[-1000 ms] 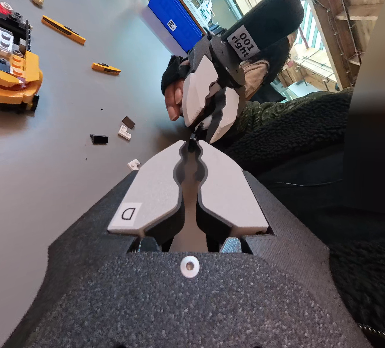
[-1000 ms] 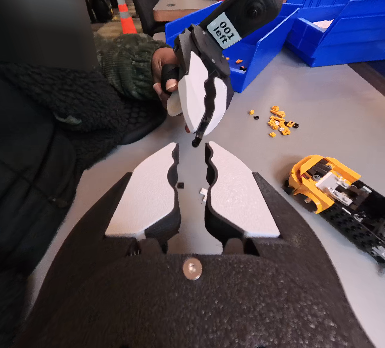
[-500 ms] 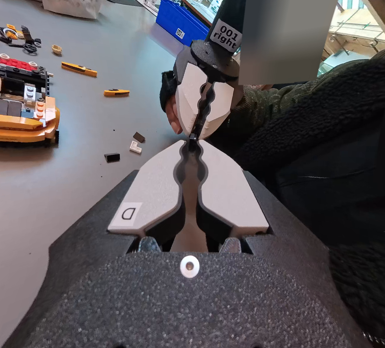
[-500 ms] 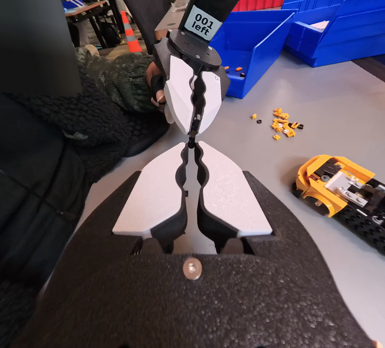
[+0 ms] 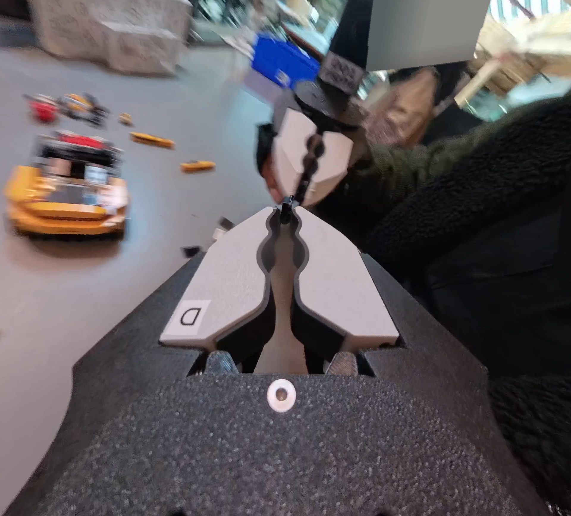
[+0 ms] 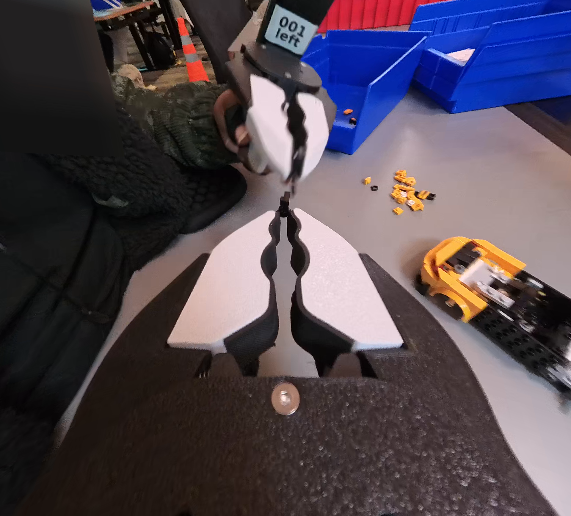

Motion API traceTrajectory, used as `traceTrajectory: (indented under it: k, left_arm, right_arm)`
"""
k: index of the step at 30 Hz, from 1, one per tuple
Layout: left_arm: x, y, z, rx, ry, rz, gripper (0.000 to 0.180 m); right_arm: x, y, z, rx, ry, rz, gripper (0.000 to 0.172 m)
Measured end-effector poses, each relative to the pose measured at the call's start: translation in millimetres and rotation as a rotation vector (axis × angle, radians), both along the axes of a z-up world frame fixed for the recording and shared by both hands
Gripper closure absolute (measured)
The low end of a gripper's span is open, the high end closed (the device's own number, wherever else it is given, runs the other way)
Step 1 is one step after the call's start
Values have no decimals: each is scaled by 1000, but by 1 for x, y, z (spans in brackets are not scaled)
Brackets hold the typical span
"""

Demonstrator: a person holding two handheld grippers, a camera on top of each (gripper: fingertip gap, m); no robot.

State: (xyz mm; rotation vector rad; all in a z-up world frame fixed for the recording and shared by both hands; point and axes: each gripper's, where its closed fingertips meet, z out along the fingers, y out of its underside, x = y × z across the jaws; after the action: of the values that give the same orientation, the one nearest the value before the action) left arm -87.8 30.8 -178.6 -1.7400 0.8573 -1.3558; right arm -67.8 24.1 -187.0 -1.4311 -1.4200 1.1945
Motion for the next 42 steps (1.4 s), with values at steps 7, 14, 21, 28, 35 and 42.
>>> traceTrajectory:
  k: [7,14,21,28,35,42]
  left_arm:
    - [-2,-3,19,102,-27,-8,174]
    - [-6,-3,19,37,-122,-22,174]
    - [-6,1,12,-36,-149,-19,174]
    - [-1,3,2,-64,-134,-19,174]
    - [-2,9,-12,-48,-59,13,174]
    - [15,-17,-46,-3,157,-129,174]
  right_arm:
    - [-2,2,15,15,53,19,167]
    - [-2,-2,12,-43,73,30,166]
    - [1,-3,18,-118,112,40,166]
    - [3,1,12,-212,94,34,166]
    - [4,-14,-47,-43,-258,80,166]
    - [3,-19,-68,30,-362,95,166]
